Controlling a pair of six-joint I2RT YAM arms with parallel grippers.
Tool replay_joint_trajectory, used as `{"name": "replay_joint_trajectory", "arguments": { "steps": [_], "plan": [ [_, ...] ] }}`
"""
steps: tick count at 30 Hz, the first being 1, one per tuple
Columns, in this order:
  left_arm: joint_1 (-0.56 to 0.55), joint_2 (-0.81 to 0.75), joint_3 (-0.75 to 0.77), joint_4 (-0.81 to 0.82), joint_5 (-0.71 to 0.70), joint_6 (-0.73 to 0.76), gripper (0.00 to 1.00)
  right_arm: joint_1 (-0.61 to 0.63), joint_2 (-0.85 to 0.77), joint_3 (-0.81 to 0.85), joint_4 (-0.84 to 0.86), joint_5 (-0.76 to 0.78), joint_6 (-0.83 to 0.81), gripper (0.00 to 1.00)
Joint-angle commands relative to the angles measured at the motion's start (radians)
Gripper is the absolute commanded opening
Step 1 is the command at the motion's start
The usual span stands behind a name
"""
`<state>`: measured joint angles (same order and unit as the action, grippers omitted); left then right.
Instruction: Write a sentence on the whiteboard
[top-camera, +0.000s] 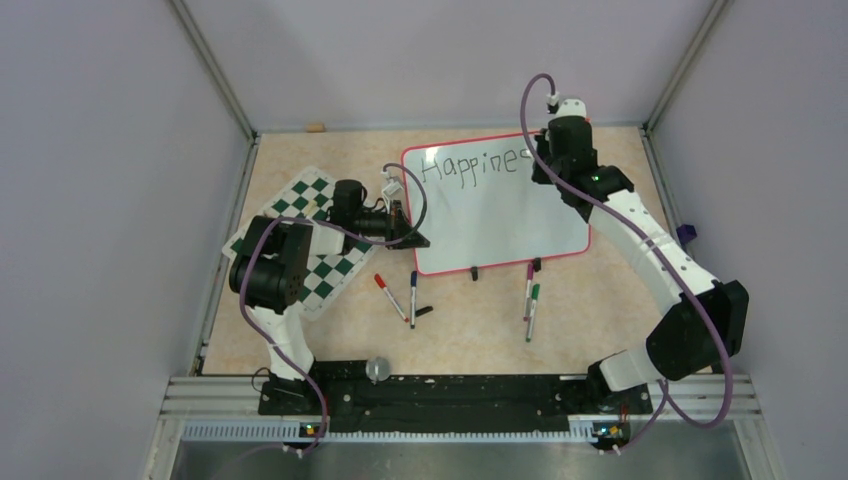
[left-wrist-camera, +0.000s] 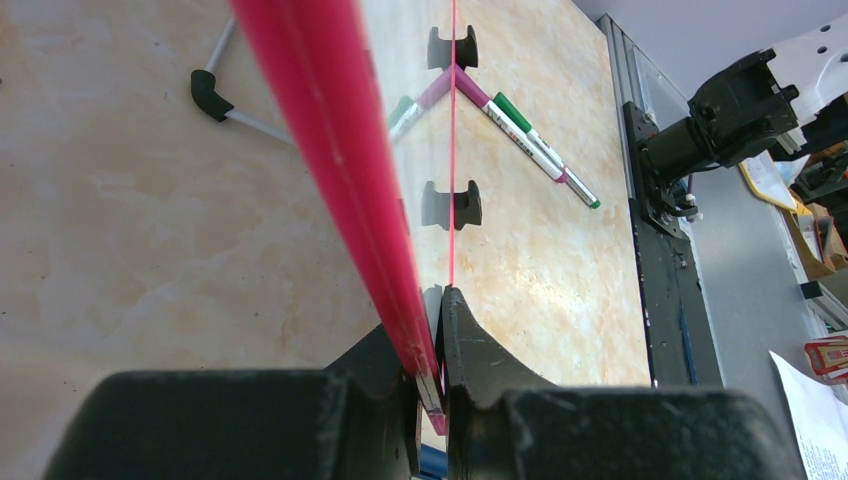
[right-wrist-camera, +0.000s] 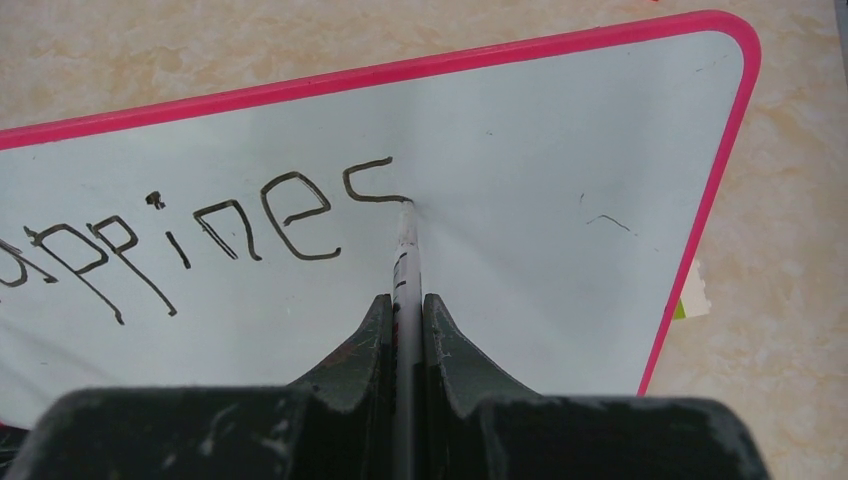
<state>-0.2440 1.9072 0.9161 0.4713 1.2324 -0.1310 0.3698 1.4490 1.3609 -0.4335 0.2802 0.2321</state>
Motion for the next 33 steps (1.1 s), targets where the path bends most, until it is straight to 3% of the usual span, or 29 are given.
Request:
{"name": "replay_joint_trajectory", "arguments": {
  "steps": [1, 12, 25, 33],
  "plan": [
    [-0.021, 0.017, -0.037, -0.045, 0.009, 0.107, 0.00, -0.010, -0.025, -0.002, -0.023, 0.018, -0.004, 0.00],
    [-0.021, 0.016, -0.037, -0.045, 0.009, 0.106, 0.00, -0.010, -0.022, 0.009, -0.026, -0.128, -0.008, 0.00],
    [-0.021, 0.016, -0.037, -0.042, 0.010, 0.104, 0.00, -0.054, -0.111, 0.026, -0.022, -0.168, -0.014, 0.00],
    [-0.021, 0.015, -0.038, -0.042, 0.010, 0.103, 0.00, -0.118, -0.087, 0.040, 0.016, -0.160, 0.025, 0.00]
  ]
}}
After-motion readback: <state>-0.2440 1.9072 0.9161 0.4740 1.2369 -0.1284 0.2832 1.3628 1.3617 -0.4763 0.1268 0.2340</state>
